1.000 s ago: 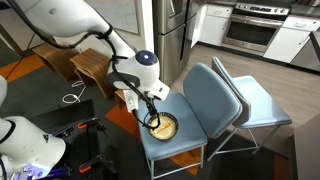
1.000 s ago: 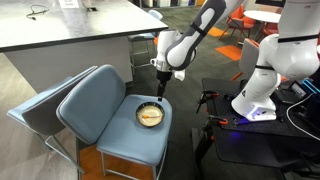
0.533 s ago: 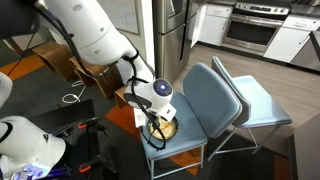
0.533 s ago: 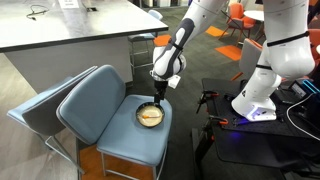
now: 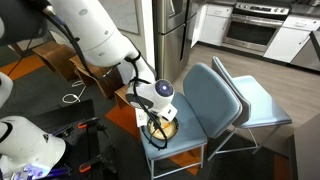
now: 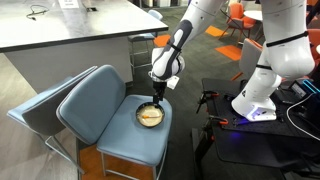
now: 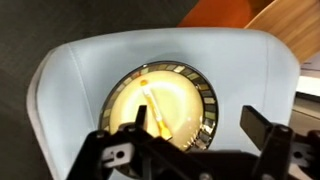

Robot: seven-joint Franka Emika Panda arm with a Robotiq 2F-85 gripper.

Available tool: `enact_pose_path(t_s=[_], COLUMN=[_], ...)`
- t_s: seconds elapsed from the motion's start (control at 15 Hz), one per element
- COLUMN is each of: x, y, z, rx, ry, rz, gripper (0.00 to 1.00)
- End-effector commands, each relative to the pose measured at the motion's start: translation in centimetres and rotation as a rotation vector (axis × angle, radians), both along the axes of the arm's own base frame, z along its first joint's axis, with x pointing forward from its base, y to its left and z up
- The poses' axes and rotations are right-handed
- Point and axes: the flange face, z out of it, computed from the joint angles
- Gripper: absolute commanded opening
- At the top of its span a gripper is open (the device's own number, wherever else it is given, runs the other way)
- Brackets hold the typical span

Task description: Move the bowl to the left

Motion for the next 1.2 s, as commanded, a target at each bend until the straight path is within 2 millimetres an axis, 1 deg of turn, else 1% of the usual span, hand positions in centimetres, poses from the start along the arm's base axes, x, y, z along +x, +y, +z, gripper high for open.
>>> enact_pose_path(t_s=[0.0, 0.33, 0.53, 0.73, 1.0, 1.07, 1.13], x=[0.0, -1.1, -0.6, 0.4, 1.1, 1.4, 1.6], y=[-1.2, -4.7, -6.2, -7.3, -8.3, -8.6, -8.7], z=[-1.4, -6.3, -9.1, -11.7, -14.6, -15.1, -15.3], rx=[0.03, 0.097, 0.14, 0.198, 0.238, 0.244, 0.244], ry=[0.017, 0.064, 0.08, 0.092, 0.122, 0.117, 0.111], rz=[-0.043, -0.162, -0.236, -0.3, -0.37, -0.376, -0.383], gripper=[1.0, 1.0, 1.0, 1.0, 0.99, 0.75, 0.75])
